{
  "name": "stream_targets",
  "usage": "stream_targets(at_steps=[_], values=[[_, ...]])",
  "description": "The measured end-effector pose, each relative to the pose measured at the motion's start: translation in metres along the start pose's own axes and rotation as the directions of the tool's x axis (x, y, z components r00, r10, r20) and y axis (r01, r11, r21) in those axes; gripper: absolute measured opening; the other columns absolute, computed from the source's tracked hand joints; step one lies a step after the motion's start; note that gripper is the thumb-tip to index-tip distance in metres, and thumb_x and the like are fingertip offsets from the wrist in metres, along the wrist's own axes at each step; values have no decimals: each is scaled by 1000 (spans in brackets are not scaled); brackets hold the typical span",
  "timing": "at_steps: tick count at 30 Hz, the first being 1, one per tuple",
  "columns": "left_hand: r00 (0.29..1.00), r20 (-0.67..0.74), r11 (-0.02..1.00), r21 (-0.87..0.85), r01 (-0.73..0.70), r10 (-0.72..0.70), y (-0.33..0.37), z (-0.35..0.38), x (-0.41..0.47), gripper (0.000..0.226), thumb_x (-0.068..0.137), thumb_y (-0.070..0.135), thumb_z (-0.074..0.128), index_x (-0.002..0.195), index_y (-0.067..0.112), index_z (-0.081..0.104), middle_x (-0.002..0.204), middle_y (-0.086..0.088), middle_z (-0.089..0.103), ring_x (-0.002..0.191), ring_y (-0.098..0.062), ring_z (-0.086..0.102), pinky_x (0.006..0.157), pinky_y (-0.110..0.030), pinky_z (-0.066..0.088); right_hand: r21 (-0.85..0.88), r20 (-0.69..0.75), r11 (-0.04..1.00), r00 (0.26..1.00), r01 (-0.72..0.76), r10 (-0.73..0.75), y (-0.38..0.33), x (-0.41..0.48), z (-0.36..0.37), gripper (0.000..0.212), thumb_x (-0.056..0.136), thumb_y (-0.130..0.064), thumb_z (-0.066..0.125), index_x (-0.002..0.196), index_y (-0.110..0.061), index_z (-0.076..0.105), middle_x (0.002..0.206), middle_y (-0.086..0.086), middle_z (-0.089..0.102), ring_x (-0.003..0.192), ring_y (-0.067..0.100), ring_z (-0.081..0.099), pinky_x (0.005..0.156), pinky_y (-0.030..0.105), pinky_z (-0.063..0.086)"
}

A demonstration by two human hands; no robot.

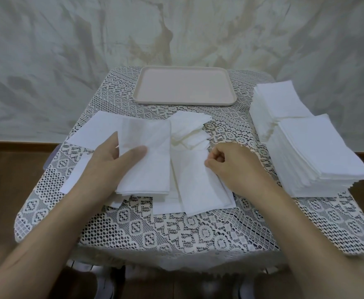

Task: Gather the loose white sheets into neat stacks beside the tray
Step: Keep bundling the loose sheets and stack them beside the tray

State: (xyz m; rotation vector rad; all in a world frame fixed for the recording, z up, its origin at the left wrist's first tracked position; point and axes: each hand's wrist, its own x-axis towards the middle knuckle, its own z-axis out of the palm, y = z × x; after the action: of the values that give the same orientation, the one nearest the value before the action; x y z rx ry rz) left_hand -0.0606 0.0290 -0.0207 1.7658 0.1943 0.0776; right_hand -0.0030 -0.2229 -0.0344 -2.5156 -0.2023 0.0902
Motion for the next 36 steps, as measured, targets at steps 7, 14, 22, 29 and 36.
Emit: stream_targets(at_steps=[7, 14, 22, 29, 36], values=[[1000, 0, 1000, -21, -2, 2, 2, 1, -2, 17, 101, 31, 66, 111, 44, 71, 87, 9, 78, 65, -14, 71, 45, -29, 47, -38, -14, 999, 1000, 13, -14, -6, -1, -2, 12, 97, -26, 58, 87, -22, 63, 76, -10, 60, 71, 6, 52, 62, 27, 38], [1000, -8, 999, -34, 7, -7, 4, 4, -3, 18, 102, 25, 64, 114, 38, 69, 79, 14, 76, 57, -4, 69, 38, -20, 43, -52, 19, 999, 1000, -9, 10, -7, -5, -4, 12, 97, -34, 65, 91, -23, 65, 82, -10, 62, 83, 15, 60, 75, 35, 47], [1000, -4, 999, -53, 1, -1, 5, 5, -4, 18, 103, 22, 63, 116, 33, 68, 70, 17, 72, 50, 0, 64, 36, -14, 40, -24, 7, 1000, 1000, 16, -16, -11, -7, -2, 10, 99, -24, 57, 91, -21, 62, 80, -10, 61, 78, 14, 57, 65, 31, 41], [1000, -13, 999, -42, -2, 1, 3, 3, -2, 16, 103, 26, 64, 113, 37, 68, 72, 15, 73, 51, -3, 64, 35, -20, 41, 305, -5, 952, 1000, 7, -6, -8, -5, -5, 7, 101, -27, 58, 97, -21, 58, 79, -4, 62, 68, 17, 56, 65, 35, 43], [1000, -12, 998, -60, 16, -17, 1, -2, -2, 15, 101, 32, 66, 111, 42, 69, 72, 8, 70, 49, -17, 64, 41, -28, 43, 539, 166, 827, 983, -161, 83, -9, -7, -5, 20, 90, -14, 76, 105, -10, 63, 93, 22, 71, 82, 36, 72, 74, 46, 58]])
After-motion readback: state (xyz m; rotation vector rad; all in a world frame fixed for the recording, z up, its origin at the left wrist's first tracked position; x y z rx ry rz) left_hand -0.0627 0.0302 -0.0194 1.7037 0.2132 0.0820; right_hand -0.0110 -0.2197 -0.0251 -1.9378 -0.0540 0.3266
